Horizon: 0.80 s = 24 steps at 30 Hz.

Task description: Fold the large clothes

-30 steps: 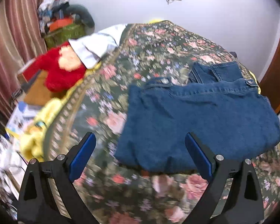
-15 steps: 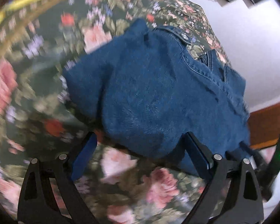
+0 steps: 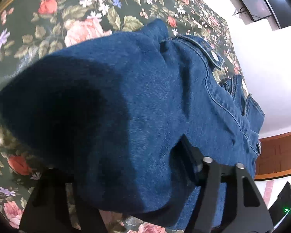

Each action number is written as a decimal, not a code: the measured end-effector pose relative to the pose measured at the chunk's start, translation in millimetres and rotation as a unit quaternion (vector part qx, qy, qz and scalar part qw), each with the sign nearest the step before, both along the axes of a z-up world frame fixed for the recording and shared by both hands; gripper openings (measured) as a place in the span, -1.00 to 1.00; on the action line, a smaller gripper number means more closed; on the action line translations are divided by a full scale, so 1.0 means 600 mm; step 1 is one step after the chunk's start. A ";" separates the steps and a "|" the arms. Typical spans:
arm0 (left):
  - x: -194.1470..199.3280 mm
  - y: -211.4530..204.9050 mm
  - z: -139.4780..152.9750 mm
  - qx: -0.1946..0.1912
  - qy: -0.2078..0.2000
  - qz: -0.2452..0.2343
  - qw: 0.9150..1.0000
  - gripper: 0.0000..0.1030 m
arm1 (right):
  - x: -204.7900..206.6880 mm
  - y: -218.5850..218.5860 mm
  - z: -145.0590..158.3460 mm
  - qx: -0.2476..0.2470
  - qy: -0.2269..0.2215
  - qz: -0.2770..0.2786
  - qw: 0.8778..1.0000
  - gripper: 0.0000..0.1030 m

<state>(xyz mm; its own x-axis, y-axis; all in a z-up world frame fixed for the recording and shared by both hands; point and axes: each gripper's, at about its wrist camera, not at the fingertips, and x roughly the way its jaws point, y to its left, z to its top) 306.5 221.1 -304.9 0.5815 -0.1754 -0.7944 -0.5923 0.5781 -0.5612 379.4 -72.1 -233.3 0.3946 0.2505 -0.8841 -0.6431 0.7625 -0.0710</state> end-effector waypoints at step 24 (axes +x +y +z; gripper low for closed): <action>-0.042 -0.061 0.253 0.318 -0.094 -0.047 0.942 -0.49 | -0.013 0.079 0.006 0.056 0.085 0.036 0.994 0.99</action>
